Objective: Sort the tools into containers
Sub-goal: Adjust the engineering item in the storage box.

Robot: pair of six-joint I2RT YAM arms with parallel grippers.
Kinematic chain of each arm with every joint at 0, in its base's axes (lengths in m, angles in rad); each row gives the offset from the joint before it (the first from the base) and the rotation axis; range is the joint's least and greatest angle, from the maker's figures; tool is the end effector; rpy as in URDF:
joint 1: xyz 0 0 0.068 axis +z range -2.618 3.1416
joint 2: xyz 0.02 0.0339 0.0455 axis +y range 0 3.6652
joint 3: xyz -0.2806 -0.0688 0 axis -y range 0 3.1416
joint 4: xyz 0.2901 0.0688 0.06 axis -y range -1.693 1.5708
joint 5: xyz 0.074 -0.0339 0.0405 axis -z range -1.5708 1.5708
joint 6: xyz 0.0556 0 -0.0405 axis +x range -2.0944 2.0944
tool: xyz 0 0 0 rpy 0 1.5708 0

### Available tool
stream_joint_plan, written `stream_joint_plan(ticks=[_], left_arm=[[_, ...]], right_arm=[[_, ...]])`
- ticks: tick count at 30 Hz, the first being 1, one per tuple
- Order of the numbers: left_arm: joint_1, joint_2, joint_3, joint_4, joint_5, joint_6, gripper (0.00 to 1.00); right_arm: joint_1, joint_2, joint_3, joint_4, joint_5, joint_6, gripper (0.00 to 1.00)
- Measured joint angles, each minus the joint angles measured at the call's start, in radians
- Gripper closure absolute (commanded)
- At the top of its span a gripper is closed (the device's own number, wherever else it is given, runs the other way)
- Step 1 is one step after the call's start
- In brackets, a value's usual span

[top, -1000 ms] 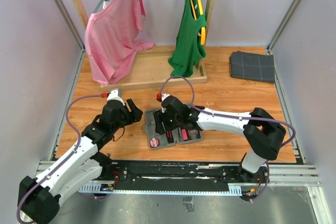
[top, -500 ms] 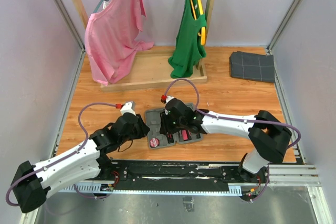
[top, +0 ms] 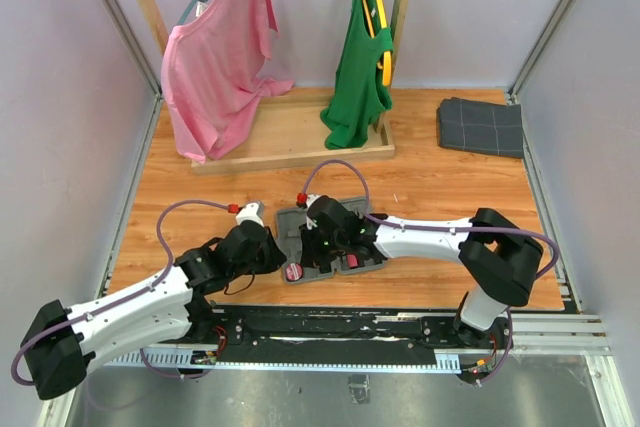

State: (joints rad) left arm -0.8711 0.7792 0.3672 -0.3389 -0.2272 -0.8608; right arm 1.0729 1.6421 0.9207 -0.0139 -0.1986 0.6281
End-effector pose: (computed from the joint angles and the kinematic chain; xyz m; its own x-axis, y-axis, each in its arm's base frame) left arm 0.1409 -0.1479 0.1620 -0.7713 -0.2311 -0.5931 0.0835 0.8870 -0.4542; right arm 0.1779 0.3503 0.1606 -0.8064 -0.2773 -0.5223 -0.5652 0.6211 0.5429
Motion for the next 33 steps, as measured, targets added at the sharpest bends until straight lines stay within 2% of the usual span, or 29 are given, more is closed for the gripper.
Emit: stream_joint_plan(ticks=[13,33], left_arm=[[-0.061,0.031,-0.008,0.0,0.049,0.0,0.85],[-0.068,0.063,-0.034,0.022,0.044,-0.001,0.85]], right_arm=[[0.001,0.01,0.0,0.018,-0.029,0.0,0.91],[0.001,0.036,0.0,0.031,-0.054,0.0,0.91]])
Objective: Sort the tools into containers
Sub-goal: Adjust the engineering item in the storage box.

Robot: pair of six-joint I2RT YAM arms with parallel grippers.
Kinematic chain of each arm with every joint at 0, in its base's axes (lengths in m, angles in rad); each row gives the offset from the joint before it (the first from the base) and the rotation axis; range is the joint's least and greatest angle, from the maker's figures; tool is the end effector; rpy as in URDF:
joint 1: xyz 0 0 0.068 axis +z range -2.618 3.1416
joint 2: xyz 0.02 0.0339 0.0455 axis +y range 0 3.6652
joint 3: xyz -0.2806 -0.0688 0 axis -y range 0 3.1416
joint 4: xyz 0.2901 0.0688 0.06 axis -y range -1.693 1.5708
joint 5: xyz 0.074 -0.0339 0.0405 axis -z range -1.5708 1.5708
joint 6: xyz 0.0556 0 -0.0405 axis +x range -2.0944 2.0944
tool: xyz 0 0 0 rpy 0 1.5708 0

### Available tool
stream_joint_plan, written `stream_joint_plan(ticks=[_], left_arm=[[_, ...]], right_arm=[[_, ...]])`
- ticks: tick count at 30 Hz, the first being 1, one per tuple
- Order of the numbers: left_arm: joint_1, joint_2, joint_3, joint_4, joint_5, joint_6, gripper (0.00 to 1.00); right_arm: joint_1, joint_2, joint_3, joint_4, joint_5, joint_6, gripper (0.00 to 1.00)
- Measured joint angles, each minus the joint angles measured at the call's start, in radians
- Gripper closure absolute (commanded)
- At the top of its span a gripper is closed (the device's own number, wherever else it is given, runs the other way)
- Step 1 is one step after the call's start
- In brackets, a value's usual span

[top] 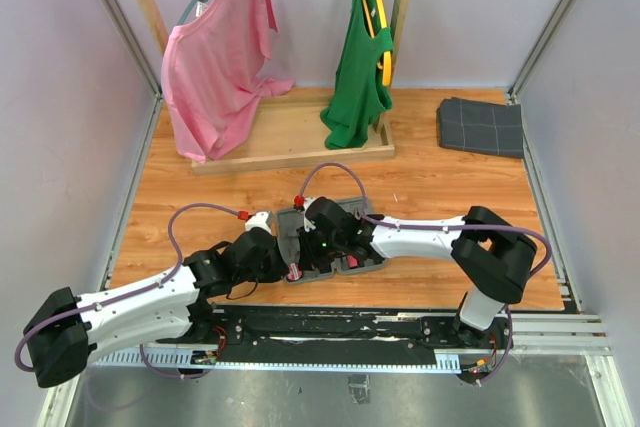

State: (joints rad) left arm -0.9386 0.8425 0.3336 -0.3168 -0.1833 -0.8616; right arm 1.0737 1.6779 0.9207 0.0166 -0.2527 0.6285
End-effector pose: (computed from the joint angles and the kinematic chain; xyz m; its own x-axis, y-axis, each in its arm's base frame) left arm 0.1282 -0.1578 0.1394 -0.8294 -0.1304 -0.5432 0.1394 0.8933 -0.4273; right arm 0.1768 0.3550 0.1506 -0.8124 -0.3036 -0.4978 -0.5704 0.5910 0.5704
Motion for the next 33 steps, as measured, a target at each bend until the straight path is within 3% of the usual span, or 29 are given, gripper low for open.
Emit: stream_joint_plan(ticks=[14,33], left_arm=[[0.0,0.028,-0.005,0.032,-0.003,0.0,0.87],[0.0,0.04,-0.005,0.04,-0.006,0.0,0.9]], right_arm=[[0.0,0.027,0.01,-0.001,-0.006,0.0,0.93],[0.017,0.047,0.088,-0.143,0.062,0.003,0.95]])
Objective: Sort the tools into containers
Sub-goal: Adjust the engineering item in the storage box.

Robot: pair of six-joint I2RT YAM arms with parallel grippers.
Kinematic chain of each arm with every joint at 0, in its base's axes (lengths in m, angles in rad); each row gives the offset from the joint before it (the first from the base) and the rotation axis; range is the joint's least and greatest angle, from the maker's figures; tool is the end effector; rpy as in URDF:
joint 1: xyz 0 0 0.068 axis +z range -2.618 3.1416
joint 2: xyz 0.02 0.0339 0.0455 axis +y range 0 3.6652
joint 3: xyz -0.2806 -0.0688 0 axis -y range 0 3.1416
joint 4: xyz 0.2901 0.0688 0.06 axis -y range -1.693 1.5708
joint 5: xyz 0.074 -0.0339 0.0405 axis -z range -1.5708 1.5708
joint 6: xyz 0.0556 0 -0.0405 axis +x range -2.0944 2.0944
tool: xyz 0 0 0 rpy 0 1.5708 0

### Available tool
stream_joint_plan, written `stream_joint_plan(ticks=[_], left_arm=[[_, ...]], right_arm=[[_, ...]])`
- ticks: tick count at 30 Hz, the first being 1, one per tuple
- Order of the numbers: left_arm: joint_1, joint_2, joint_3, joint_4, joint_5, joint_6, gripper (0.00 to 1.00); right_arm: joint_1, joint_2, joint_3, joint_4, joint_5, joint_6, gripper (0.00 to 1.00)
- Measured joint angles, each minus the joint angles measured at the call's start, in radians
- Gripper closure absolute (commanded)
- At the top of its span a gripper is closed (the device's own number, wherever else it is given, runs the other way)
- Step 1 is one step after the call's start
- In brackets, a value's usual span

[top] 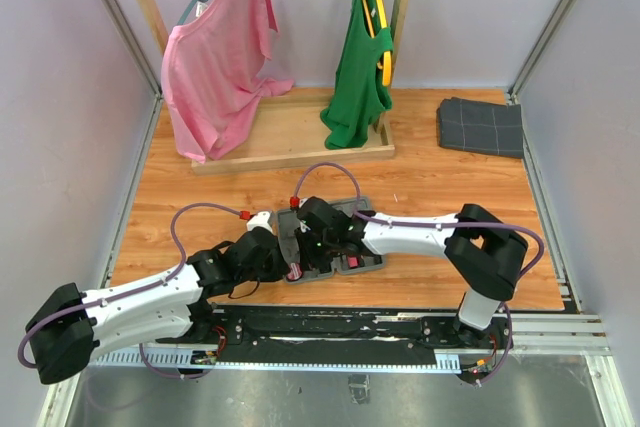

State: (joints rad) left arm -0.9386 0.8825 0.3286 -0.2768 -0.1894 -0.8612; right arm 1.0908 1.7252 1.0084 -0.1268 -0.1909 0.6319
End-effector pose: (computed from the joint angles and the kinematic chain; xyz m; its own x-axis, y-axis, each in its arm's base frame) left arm 0.1306 -0.1606 0.1337 -0.8284 -0.1299 -0.5448 0.1363 0.8968 -0.4210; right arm 0.1785 0.3657 0.1493 -0.8272 -0.3330 -0.4527 -0.5460 0.6670 0.5070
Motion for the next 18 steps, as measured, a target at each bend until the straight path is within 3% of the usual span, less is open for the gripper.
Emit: stream_joint_plan(ticks=[18], left_arm=[[0.0,0.026,0.0,0.029,0.003,0.0,0.91]], right_arm=[[0.0,0.051,0.074,-0.072,0.005,-0.004,0.97]])
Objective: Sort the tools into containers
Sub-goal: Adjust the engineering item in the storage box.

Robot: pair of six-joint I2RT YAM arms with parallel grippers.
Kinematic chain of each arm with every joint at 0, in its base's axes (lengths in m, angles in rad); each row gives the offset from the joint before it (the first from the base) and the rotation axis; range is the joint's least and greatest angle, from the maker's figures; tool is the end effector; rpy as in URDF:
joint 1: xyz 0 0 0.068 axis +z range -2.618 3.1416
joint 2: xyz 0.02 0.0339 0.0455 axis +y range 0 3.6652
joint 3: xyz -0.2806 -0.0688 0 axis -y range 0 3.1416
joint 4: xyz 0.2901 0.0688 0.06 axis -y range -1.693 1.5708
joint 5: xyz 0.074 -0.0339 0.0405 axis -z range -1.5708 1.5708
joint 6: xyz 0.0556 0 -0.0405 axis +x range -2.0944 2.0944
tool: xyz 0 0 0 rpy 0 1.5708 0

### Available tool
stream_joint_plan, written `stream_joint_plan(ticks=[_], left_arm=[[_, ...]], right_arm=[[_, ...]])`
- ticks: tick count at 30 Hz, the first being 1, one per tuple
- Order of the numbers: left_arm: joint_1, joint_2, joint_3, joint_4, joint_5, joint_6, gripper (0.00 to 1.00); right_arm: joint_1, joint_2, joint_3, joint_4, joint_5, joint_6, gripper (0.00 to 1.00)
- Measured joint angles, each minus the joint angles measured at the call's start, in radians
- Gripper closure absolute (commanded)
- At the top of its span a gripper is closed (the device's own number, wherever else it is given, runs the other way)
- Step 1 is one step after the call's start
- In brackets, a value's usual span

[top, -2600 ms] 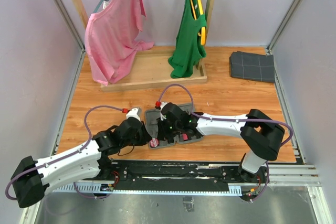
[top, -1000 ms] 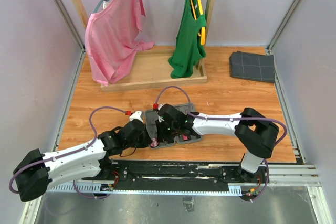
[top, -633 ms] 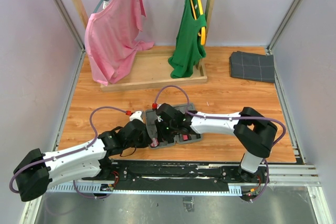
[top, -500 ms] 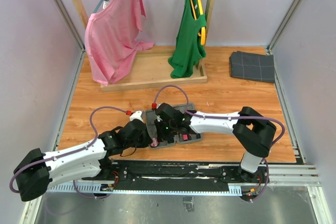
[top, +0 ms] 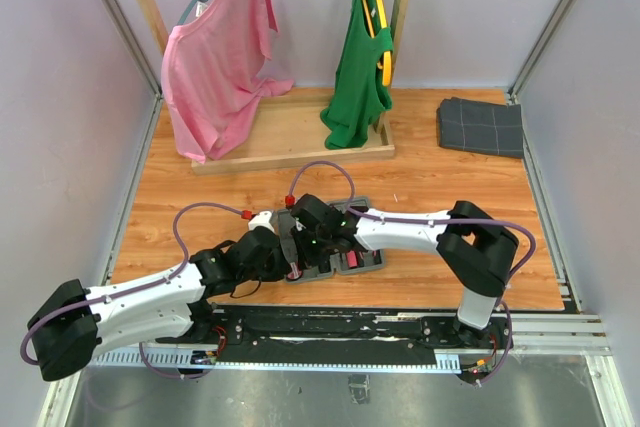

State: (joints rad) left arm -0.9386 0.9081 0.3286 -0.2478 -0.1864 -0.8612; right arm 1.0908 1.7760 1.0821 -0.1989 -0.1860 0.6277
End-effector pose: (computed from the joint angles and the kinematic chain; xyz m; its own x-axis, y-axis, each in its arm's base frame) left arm 0.1324 -0.1633 0.1314 -0.8286 -0.1304 -0.5445 0.1382 0.8948 -0.4246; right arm 0.1845 0.3766 0.1486 -0.8345 -0.3530 -0.4231 -0.5377 0.6897 0.4849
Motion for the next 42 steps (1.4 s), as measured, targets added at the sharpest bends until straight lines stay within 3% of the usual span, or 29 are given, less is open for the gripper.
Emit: stream_joint_plan(ticks=[25,34,42], left_arm=[[0.0,-0.014,-0.012,0.016,0.001,-0.005,0.93],[0.0,-0.021,0.08,-0.147,-0.016,-0.016,0.92],[-0.001,0.068,0.19,-0.227,-0.021,-0.021,0.91]], right_arm=[[0.0,0.023,0.009,-0.008,0.027,0.0,0.99],[0.001,0.023,-0.013,0.026,0.027,0.006,0.99],[0.001,0.01,-0.04,0.06,0.029,0.018,0.99]])
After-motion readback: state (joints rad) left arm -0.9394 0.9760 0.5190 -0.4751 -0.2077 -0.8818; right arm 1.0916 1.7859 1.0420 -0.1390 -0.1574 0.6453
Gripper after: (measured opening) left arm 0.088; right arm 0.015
